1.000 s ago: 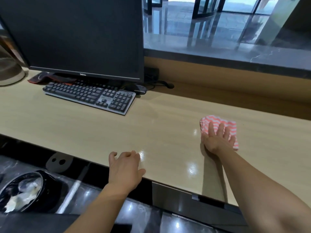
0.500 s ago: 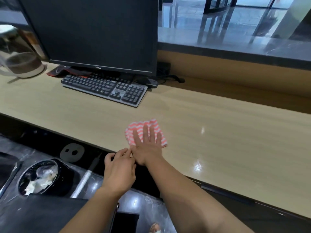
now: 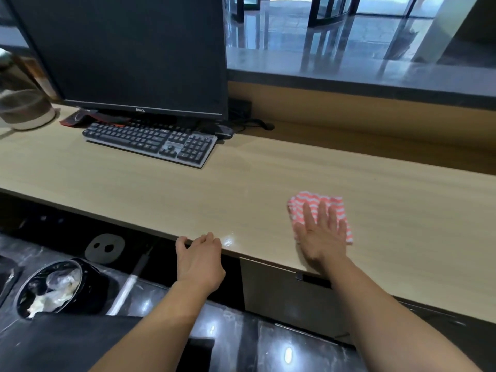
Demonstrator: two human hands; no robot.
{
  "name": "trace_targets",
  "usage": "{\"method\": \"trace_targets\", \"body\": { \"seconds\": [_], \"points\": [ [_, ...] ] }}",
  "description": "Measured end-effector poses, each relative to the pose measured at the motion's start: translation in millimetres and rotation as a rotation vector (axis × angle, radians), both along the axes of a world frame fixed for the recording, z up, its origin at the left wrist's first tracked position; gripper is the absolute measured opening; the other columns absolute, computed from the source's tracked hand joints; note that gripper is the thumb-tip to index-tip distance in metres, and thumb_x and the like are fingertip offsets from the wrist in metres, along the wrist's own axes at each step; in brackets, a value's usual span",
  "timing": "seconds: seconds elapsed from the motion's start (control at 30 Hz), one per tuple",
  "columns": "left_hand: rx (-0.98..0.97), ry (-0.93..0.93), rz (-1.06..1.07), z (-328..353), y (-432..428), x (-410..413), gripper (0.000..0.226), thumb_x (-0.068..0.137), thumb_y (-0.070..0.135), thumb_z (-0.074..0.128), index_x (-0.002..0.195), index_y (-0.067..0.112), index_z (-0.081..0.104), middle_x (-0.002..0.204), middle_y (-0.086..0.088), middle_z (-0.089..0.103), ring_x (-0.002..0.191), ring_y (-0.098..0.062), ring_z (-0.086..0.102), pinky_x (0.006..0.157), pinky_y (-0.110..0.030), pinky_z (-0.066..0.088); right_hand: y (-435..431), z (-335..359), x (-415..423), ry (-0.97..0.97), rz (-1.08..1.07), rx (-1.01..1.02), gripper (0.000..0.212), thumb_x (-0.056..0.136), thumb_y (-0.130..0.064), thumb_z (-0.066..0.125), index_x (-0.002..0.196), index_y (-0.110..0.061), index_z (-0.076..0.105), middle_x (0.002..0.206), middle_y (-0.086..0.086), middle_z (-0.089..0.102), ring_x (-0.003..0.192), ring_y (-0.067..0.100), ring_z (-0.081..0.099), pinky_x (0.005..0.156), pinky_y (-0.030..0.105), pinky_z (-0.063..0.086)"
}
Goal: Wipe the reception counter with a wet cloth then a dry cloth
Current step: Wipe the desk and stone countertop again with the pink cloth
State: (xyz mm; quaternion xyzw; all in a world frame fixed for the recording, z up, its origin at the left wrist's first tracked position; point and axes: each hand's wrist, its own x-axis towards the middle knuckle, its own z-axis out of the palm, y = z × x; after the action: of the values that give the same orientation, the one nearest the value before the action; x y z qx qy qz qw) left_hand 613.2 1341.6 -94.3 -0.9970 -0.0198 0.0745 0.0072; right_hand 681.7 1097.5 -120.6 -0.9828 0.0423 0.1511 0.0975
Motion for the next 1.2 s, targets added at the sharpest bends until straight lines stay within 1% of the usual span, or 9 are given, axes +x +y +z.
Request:
{"method": "trace_targets", "body": {
  "seconds": [0.17,0.3,0.4,0.57,0.7,0.73,0.8,0.9,1.2],
  "points": [
    [-0.070,0.019,-0.006,2,4,-3,0.029,0.085,0.020,0.048,0.114,0.025,0.049,0.117,0.010,0.046,0.120,-0.009,0.046,0.105,-0.041,0.018,-42,0,-8,0.027,-0.166,-0.031,0.060,0.102,-0.052,0.011,0.153,-0.035,-0.014,0.159,0.003,-0.026,0.147,0.027,-0.023,0.118,0.047,-0.012],
    [-0.149,0.065,-0.014,-3,10,-21,0.054,0.092,0.019,0.044,0.145,0.022,0.031,0.155,0.007,0.024,0.145,-0.008,0.019,0.112,-0.043,0.008,-18,2,-8,0.069,-0.318,-0.007,0.061,0.101,-0.051,0.011,0.153,-0.032,-0.016,0.158,0.008,-0.028,0.146,0.031,-0.024,0.117,0.052,-0.013],
    [-0.244,0.013,0.036,-5,19,-40,0.051,0.093,0.018,0.044,0.143,0.025,0.039,0.150,0.007,0.038,0.138,-0.008,0.034,0.110,-0.039,0.009,34,1,-11,0.042,-0.353,0.005,0.062,0.102,-0.048,0.013,0.154,-0.028,-0.014,0.158,0.012,-0.026,0.146,0.035,-0.022,0.116,0.055,-0.011],
    [-0.329,-0.004,0.158,-14,47,-58,0.050,0.096,0.019,0.043,0.144,0.032,0.038,0.142,0.017,0.045,0.140,-0.002,0.025,0.105,-0.029,0.014,159,-1,-22,0.028,-0.094,0.034,0.061,0.103,-0.045,0.012,0.152,-0.026,-0.018,0.156,0.014,-0.029,0.143,0.036,-0.027,0.112,0.056,-0.018],
    [-0.448,-0.081,0.174,-8,62,-52,0.041,0.088,0.007,0.045,0.116,0.036,0.053,0.118,0.016,0.057,0.123,-0.010,0.049,0.084,-0.024,0.023,223,0,-32,0.074,0.220,0.042,0.060,0.103,-0.045,0.013,0.153,-0.029,-0.017,0.155,0.010,-0.033,0.141,0.035,-0.032,0.112,0.057,-0.021],
    [-0.457,-0.085,0.193,-7,64,-50,0.042,0.089,0.006,0.045,0.118,0.035,0.053,0.124,0.015,0.056,0.125,-0.013,0.049,0.085,-0.025,0.026,226,0,-33,0.076,0.280,0.038,0.060,0.103,-0.046,0.014,0.153,-0.030,-0.017,0.155,0.008,-0.033,0.142,0.034,-0.032,0.112,0.056,-0.021],
    [-0.418,-0.072,0.223,-7,68,-47,0.054,0.093,0.011,0.046,0.144,0.027,0.038,0.153,0.007,0.034,0.140,-0.011,0.032,0.098,-0.027,0.026,215,0,-33,0.043,0.355,0.043,0.059,0.104,-0.046,0.017,0.153,-0.034,-0.013,0.157,0.006,-0.030,0.144,0.030,-0.029,0.115,0.053,-0.018],
    [-0.355,-0.049,0.133,-10,62,-41,0.064,0.093,0.013,0.046,0.152,0.021,0.022,0.161,0.000,0.013,0.147,-0.008,0.012,0.110,-0.030,0.020,174,-3,-40,-0.025,0.361,0.052,0.058,0.103,-0.046,0.022,0.155,-0.036,-0.004,0.160,0.002,-0.022,0.147,0.025,-0.023,0.117,0.048,-0.013],
    [-0.227,0.068,-0.131,0,-2,-28,0.067,0.091,0.009,0.040,0.153,0.020,0.014,0.158,0.007,0.023,0.145,-0.005,0.016,0.117,-0.038,0.001,9,-3,-93,-0.037,-0.051,0.014,0.057,0.103,-0.050,0.018,0.153,-0.042,-0.009,0.161,-0.003,-0.021,0.147,0.021,-0.022,0.118,0.043,-0.010]
  ]
}}
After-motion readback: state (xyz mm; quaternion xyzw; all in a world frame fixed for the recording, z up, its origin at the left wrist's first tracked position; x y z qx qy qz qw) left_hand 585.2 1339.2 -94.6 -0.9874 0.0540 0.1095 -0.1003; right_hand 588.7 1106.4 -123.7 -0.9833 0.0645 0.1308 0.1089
